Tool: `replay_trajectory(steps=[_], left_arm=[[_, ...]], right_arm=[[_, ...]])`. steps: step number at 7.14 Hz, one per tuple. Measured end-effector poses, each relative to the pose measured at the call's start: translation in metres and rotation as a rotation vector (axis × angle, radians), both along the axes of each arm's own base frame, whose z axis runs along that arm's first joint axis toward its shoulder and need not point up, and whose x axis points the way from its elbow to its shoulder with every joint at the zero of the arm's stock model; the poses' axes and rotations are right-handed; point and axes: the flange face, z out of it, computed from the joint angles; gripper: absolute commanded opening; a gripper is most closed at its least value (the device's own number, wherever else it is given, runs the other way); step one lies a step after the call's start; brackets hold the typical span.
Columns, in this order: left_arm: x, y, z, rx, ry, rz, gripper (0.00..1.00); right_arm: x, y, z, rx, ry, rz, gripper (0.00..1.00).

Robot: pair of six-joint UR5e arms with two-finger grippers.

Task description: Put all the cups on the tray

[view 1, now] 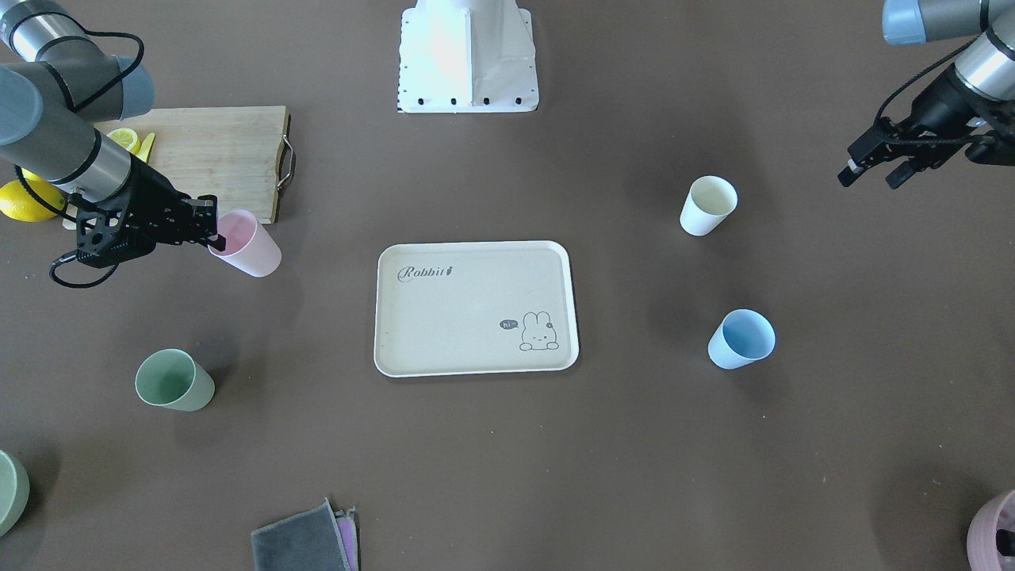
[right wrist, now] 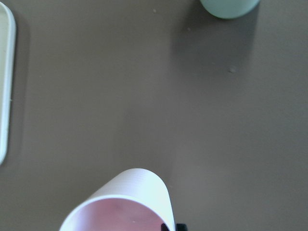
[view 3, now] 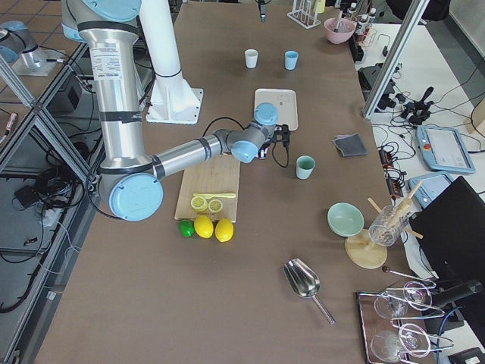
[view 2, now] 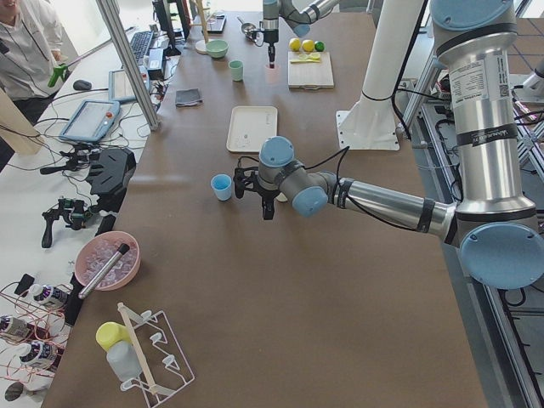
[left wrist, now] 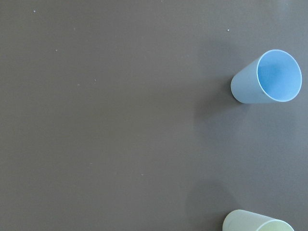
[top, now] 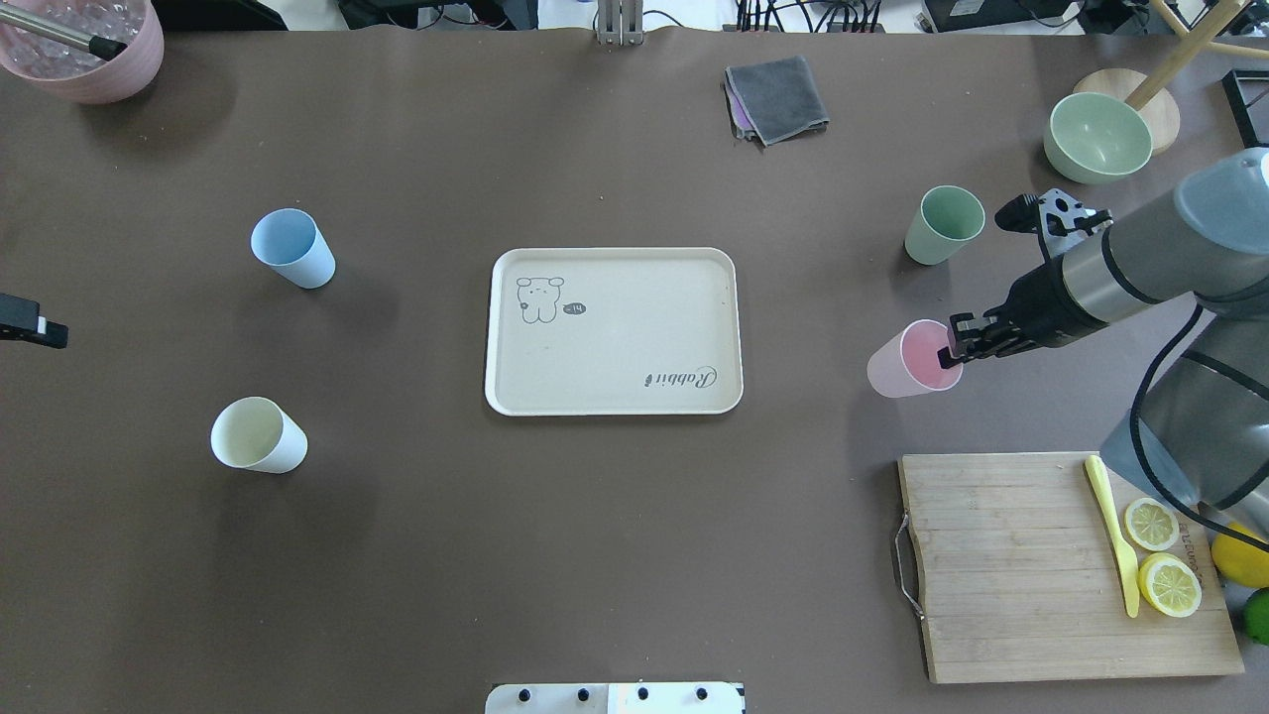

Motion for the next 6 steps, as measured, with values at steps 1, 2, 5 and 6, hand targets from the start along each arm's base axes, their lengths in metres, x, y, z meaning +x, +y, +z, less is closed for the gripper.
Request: replay_trajectory(steps=[1, 2, 5, 6], left_arm=[[0.028, 0.003, -0.006, -0.001, -0.008, 0.026, 0.92], [0.056, 0.01, -0.008, 0.008, -0.028, 0.052, 0.91], [0.125, 0.03, -0.021, 0.025, -0.038, 0.125, 0.64], [0.138, 0.031, -0.025, 0.027, -0.034, 0.137, 0.49]], right_arm=[[-0.019, -0.008, -0.03, -0.01, -0.009, 0.019, 0.0], [-0.039, -0.014, -0.052, -0.005, -0.003, 0.038, 0.0], [-0.103, -0.026, -0.113, 0.025, 0.038, 0.061, 0.0], [-0.119, -0.027, -0.122, 0.029, 0.043, 0.061, 0.0]])
